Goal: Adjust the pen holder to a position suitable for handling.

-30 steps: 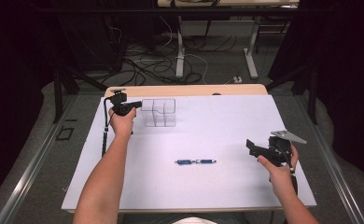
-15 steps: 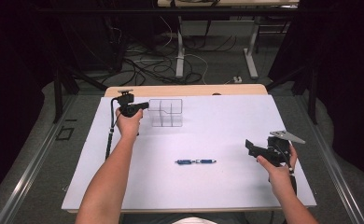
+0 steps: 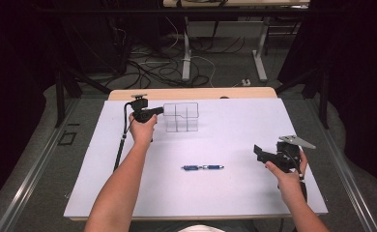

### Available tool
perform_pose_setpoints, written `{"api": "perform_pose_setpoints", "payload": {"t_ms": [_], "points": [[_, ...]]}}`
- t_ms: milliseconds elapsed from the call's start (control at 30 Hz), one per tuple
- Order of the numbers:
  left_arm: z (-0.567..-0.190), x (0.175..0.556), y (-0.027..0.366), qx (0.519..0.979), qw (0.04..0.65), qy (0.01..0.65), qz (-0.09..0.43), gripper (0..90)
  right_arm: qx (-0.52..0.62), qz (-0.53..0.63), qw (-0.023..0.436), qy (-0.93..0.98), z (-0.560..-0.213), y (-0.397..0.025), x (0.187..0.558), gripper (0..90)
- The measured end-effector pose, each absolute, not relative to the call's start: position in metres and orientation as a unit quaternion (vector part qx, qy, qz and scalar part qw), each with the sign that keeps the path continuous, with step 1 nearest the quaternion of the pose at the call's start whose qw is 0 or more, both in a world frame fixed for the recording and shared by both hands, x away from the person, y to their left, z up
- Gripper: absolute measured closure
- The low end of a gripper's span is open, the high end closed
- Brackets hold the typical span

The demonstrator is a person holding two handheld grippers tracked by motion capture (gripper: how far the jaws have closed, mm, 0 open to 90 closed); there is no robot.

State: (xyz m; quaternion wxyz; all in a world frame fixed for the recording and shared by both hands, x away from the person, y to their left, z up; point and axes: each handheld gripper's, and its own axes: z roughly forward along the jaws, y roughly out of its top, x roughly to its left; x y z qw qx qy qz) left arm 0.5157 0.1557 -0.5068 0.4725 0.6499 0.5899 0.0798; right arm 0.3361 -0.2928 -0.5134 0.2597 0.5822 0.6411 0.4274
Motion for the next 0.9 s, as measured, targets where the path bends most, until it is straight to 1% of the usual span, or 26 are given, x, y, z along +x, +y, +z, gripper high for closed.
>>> {"api": "perform_pose_setpoints", "payload": {"t_ms": [900], "points": [[-0.512, 0.516, 0.127, 0.653, 0.484, 0.579, 0.067, 90.0, 0.582, 0.432, 0.256, 0.639, -0.514, -0.292, 0.336, 7.4]]}}
